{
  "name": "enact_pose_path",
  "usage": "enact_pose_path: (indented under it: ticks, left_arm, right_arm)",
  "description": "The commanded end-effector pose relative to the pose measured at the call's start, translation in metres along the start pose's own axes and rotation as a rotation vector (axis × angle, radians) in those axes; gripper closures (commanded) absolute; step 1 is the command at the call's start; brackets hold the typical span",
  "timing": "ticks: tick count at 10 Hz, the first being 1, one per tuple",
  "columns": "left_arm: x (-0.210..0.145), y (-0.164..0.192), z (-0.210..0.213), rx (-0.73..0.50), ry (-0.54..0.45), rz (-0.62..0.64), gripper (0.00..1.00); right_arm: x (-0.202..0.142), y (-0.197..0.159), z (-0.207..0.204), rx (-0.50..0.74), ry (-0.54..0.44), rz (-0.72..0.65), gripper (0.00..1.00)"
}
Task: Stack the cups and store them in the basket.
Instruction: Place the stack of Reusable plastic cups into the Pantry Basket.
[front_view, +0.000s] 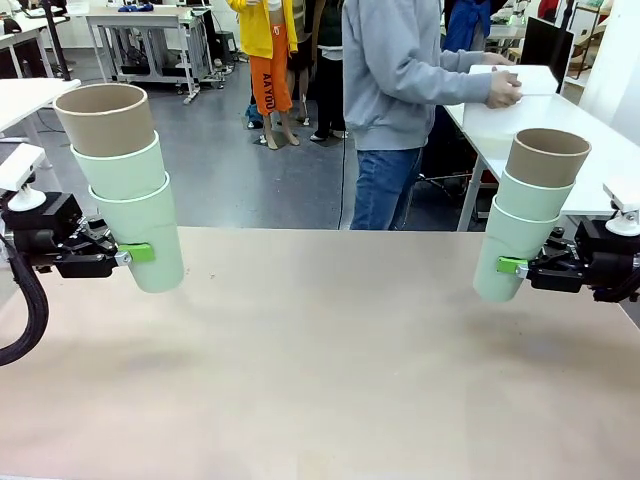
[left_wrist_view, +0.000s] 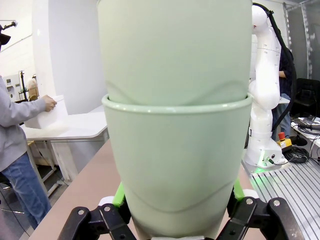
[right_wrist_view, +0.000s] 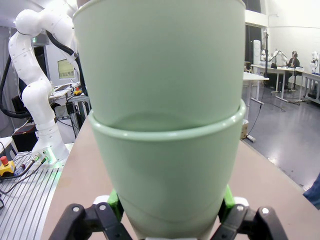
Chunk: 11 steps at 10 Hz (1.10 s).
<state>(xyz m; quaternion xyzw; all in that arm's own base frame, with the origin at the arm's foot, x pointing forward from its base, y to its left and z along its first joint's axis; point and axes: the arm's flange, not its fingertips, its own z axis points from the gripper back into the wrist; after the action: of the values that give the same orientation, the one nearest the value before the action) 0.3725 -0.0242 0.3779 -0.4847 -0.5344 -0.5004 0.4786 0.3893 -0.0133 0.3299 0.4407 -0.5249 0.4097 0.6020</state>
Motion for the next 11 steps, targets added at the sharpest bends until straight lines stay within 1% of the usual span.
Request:
enact_pose_path:
  ticks: [1, 11]
  left_arm:
    - [0.0032, -0.0002, -0.0017, -0.004, -0.003, -0.017, 0.14]
    - [0.0032, -0.0002, -0.0017, -0.004, -0.003, -0.017, 0.14]
  right_arm:
    - [0.0033, -0.0003, -0.0022, -0.003, -0.009, 0.01, 0.14]
    - [0.0033, -0.0003, -0.0022, -0.003, -0.009, 0.01, 0.14]
